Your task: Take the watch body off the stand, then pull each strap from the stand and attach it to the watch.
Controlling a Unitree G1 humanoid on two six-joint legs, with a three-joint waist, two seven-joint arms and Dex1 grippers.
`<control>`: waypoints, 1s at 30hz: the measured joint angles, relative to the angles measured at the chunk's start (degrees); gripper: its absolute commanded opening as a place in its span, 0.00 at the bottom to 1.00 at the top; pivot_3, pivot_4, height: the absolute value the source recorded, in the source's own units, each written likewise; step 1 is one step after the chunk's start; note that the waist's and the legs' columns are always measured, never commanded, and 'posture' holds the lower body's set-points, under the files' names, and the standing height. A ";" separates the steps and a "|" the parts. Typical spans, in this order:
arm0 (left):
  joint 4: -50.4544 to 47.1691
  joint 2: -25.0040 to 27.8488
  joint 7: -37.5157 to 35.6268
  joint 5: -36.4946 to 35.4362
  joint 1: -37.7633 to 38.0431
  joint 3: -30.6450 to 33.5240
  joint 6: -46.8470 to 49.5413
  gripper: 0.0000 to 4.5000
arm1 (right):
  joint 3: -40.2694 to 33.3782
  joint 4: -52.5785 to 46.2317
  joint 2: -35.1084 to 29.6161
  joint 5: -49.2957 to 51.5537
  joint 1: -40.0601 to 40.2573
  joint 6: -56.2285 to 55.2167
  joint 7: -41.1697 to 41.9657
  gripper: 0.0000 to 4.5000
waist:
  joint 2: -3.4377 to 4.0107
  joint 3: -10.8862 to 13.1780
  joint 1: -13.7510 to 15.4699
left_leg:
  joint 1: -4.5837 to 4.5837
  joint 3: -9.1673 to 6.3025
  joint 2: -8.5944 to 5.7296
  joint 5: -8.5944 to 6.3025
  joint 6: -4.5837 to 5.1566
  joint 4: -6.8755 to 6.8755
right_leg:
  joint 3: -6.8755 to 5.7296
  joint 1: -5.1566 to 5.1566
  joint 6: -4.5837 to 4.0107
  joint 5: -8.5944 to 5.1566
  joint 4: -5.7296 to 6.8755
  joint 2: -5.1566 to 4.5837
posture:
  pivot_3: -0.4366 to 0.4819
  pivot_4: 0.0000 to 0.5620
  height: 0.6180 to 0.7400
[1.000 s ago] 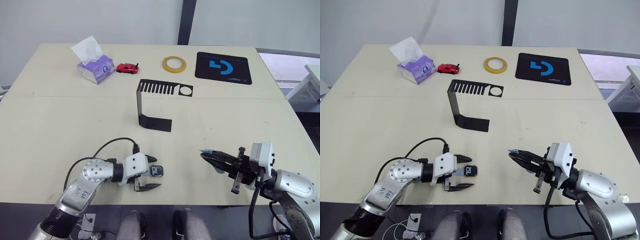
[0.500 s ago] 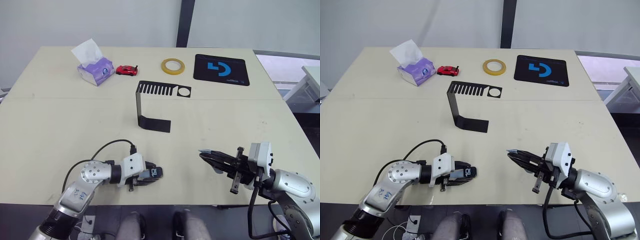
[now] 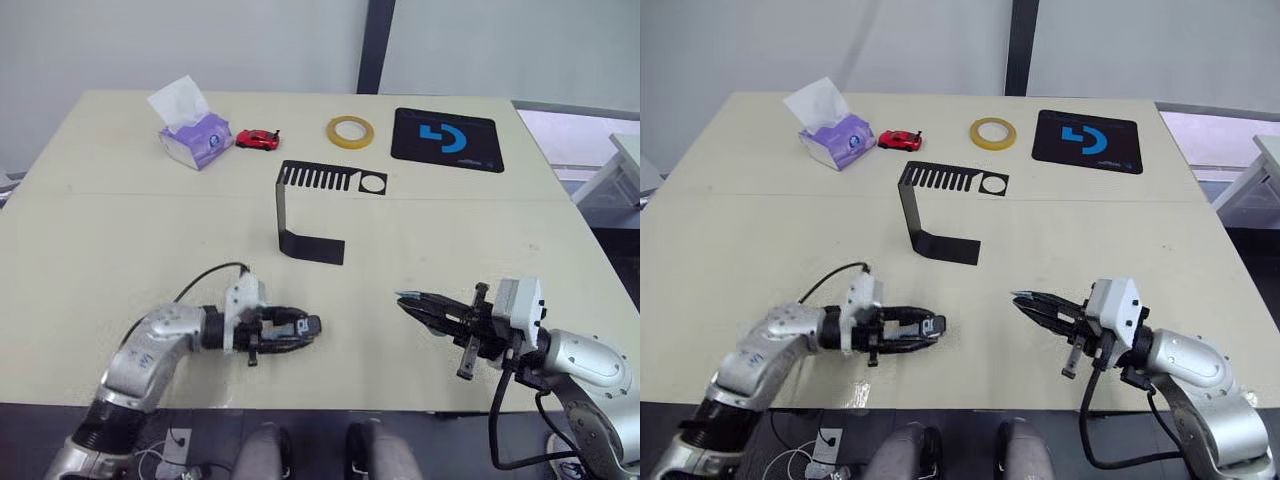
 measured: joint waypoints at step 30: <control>13.64 -2.02 -2.50 -12.80 -17.95 -6.27 38.13 0.38 | 14.85 -4.12 -3.00 -16.93 -8.71 -5.74 -0.24 0.00 | -0.02 0.01 -0.05 | -0.08 0.02 -0.02 0.09 -0.15 0.07 | 0.10 -0.10 0.05 -0.04 0.02 0.17 | 0.48 0.27 1.00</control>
